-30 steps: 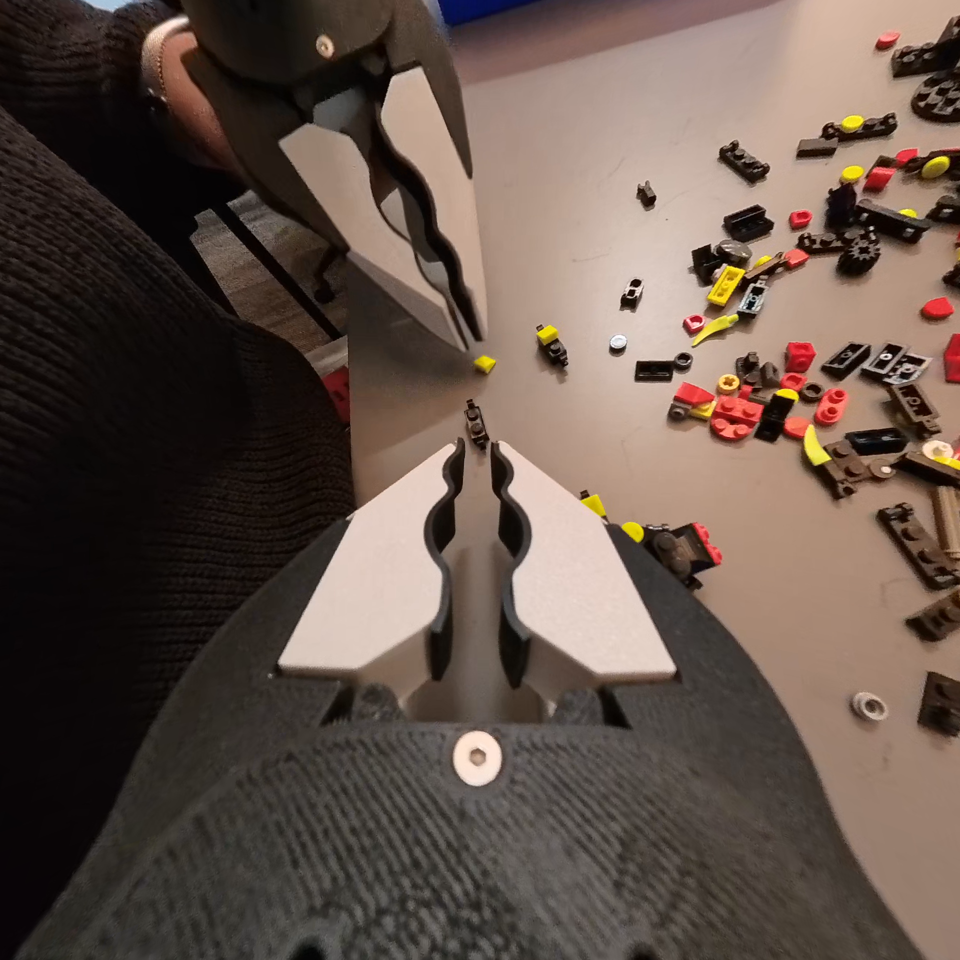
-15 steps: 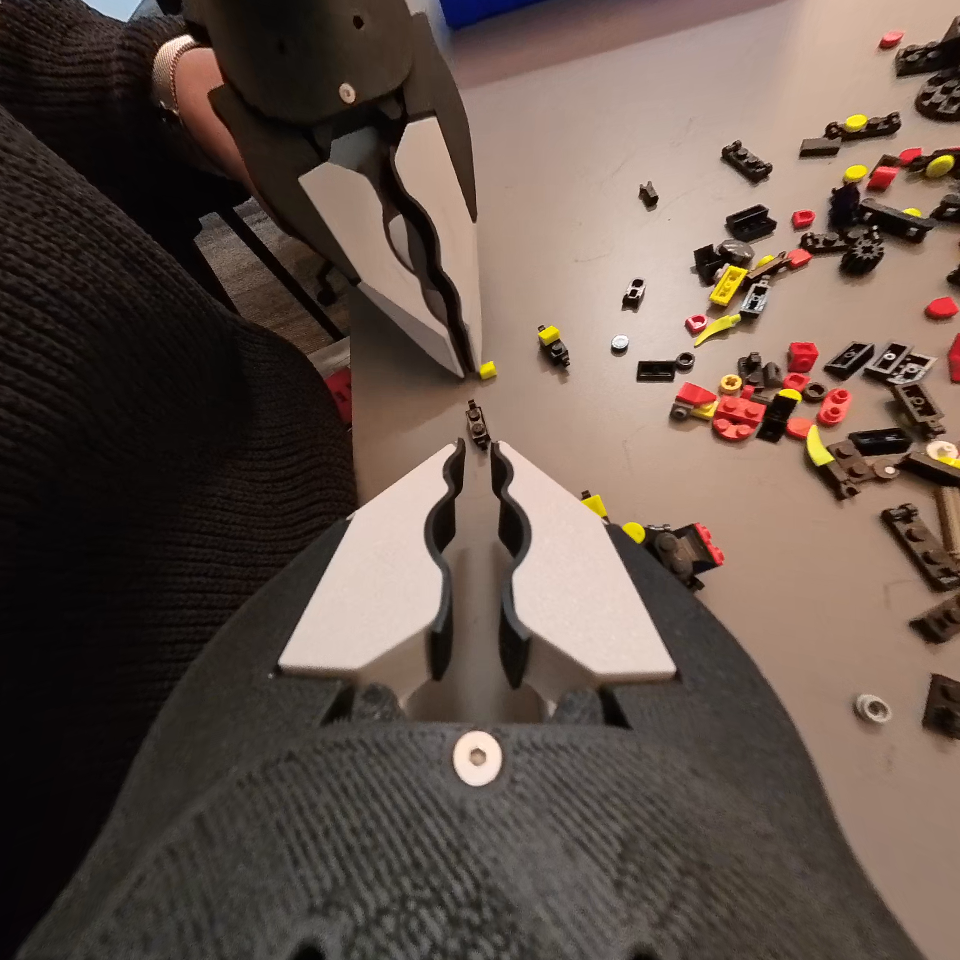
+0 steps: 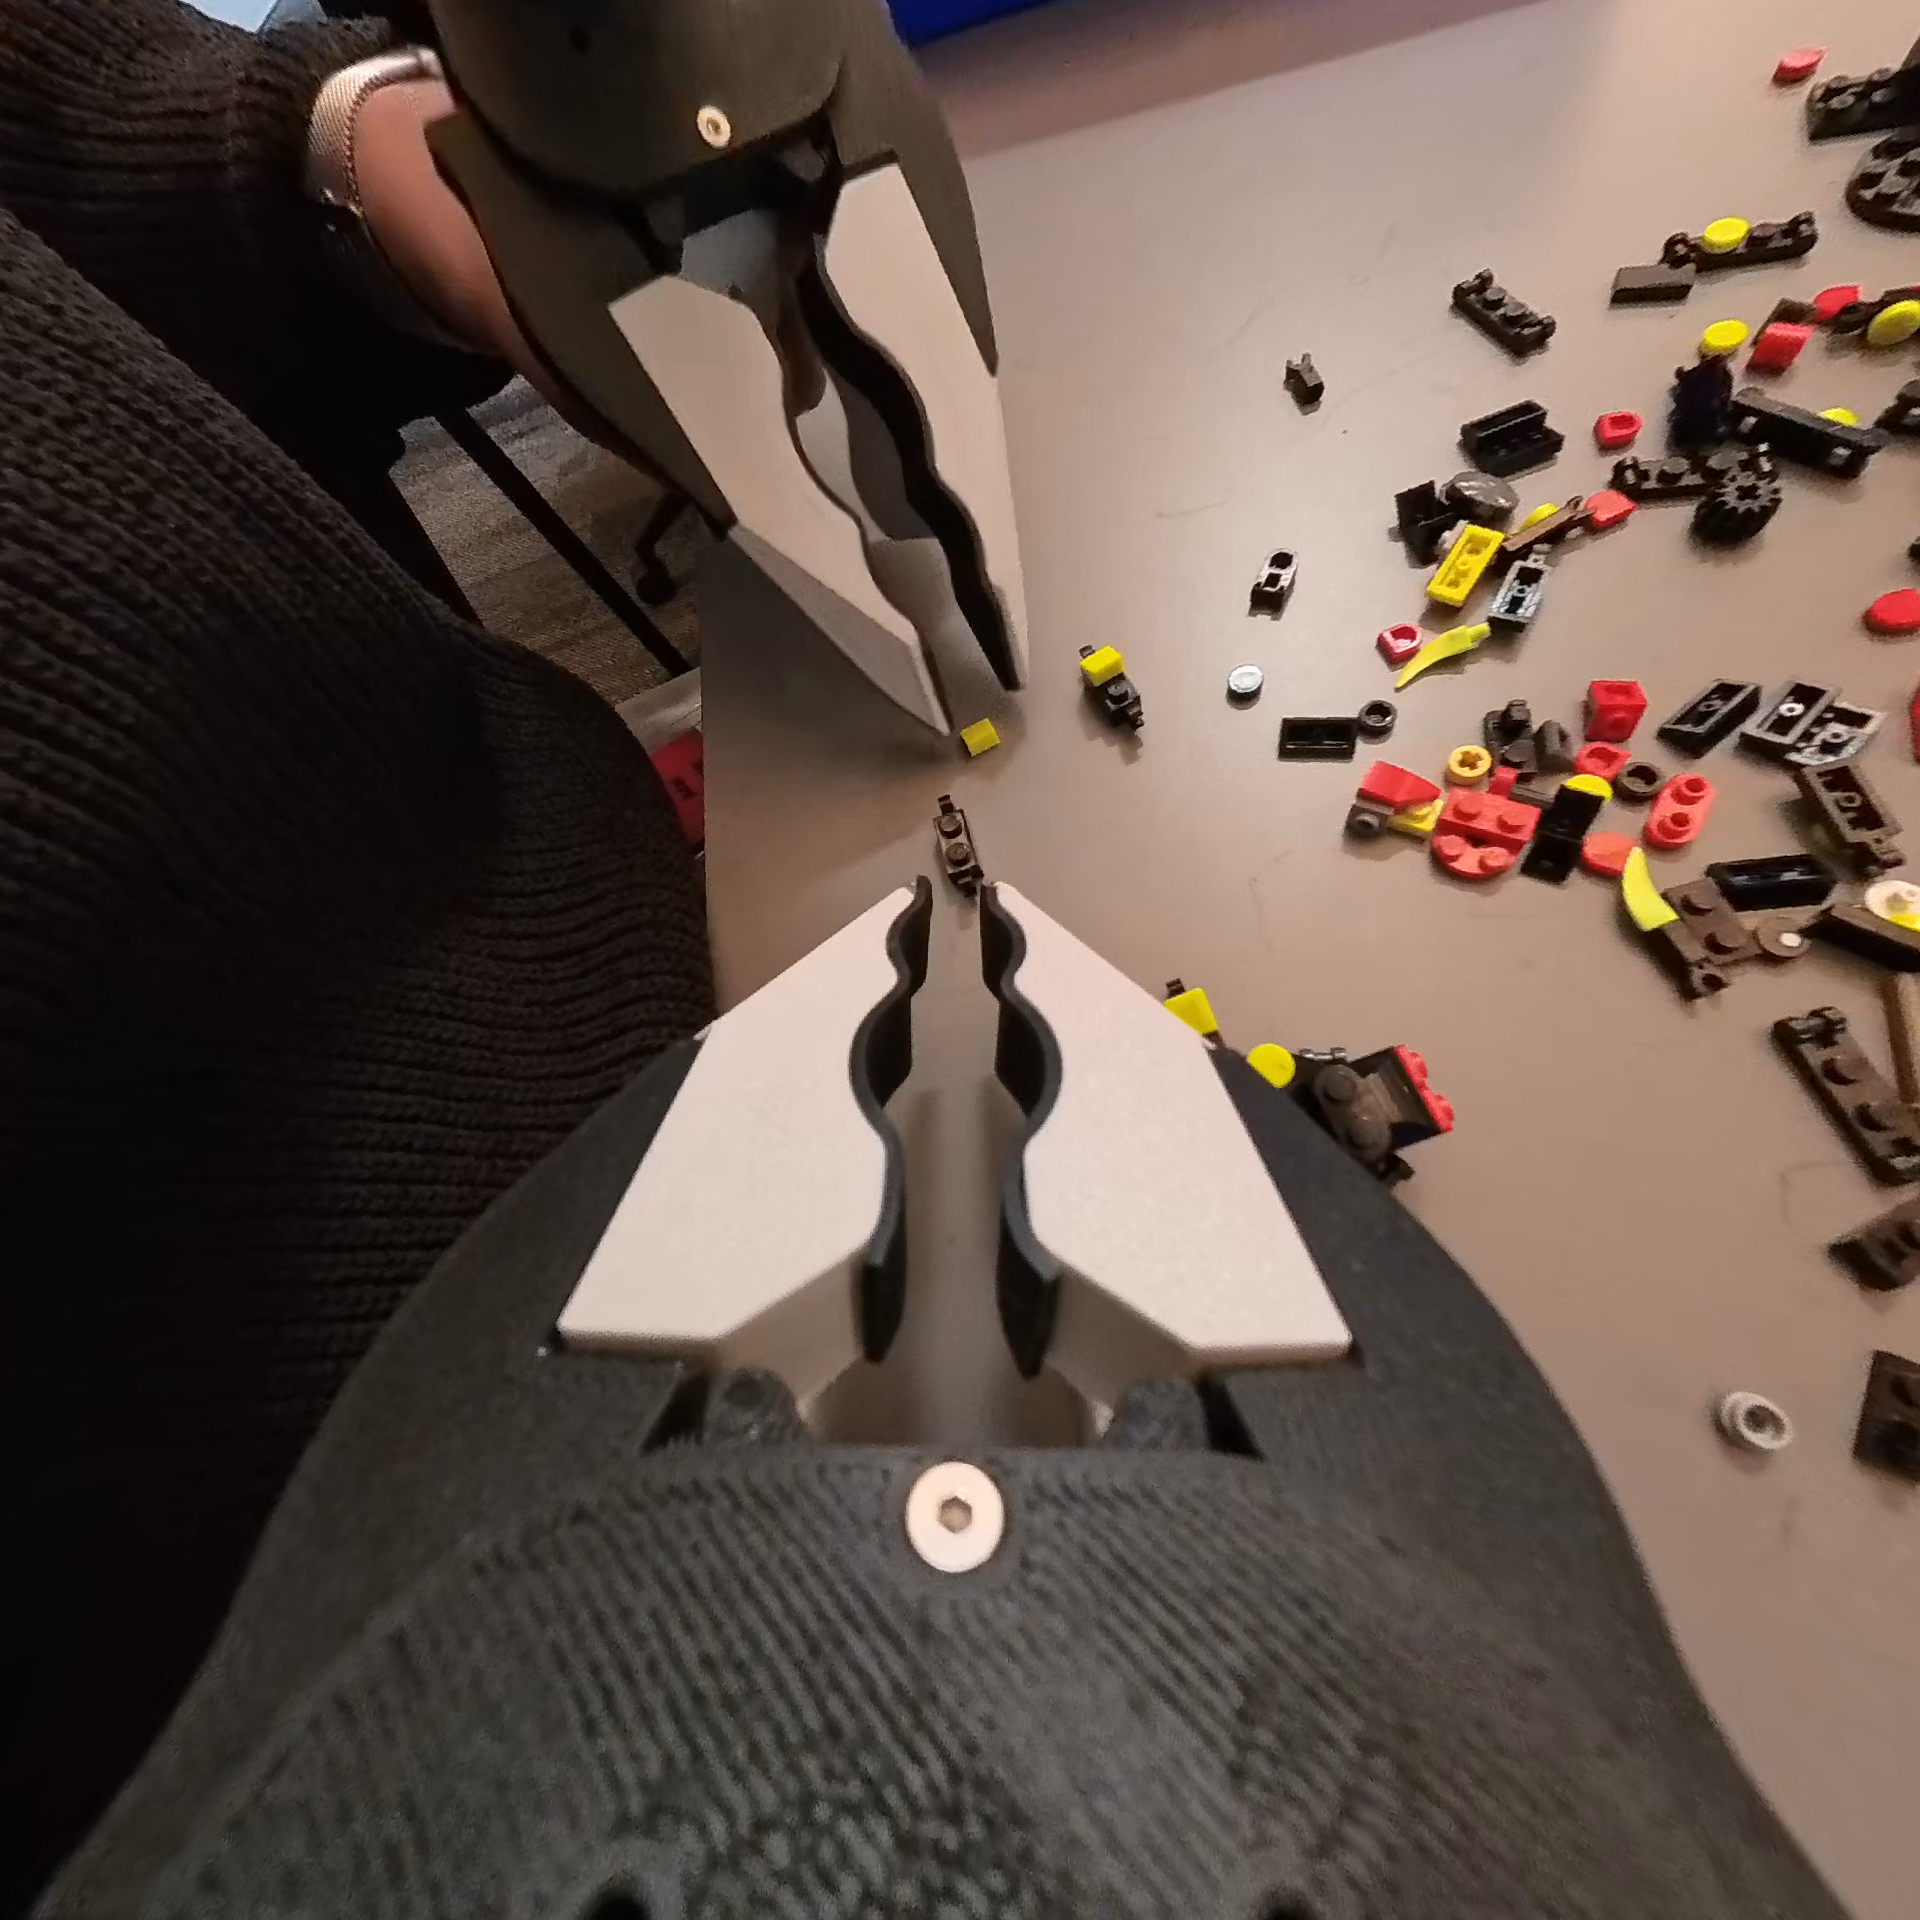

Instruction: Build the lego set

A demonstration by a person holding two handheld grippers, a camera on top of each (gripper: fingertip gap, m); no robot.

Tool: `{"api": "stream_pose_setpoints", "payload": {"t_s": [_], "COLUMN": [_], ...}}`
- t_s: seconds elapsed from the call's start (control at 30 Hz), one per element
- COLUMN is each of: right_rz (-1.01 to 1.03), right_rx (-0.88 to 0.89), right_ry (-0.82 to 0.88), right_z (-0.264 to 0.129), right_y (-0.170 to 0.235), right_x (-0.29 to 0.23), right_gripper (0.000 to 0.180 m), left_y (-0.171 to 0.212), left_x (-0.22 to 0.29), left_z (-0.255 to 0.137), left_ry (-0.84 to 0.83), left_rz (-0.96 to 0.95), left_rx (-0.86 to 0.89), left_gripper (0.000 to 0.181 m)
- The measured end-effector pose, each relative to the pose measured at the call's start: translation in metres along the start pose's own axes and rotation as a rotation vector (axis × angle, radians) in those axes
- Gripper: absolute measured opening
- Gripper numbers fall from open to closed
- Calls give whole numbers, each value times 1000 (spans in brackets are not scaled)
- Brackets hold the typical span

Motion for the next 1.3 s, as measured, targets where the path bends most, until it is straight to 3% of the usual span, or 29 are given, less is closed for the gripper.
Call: {"api": "stream_pose_setpoints", "payload": {"t_s": [0.43, 0.67, 1.3], "right_rz": [-31, -28, -22], "right_rx": [20, 32, -15], "right_ry": [-13, -20, 8], "right_z": [3, 4, 6], "right_y": [-6, -9, 0], "right_x": [-6, -8, -5], "right_gripper": [5, 5, 5], "left_y": [2, -21, -12], "left_x": [6, 23, 24], "left_z": [7, 5, 19], "left_ry": [39, 111, 169], "left_rz": [17, 117, 92], "left_rx": [-26, 76, 0], "left_gripper": [6, 6, 6]}}
Point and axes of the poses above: each gripper's, where its closed fingertips meet, z out along the fingers, y out of its underside, x = y × z across the jaws, the point moved 1 cm from there along -z, back along the fingers, and after that the axes turned 6 degrees about y, right-handed, at the moved point
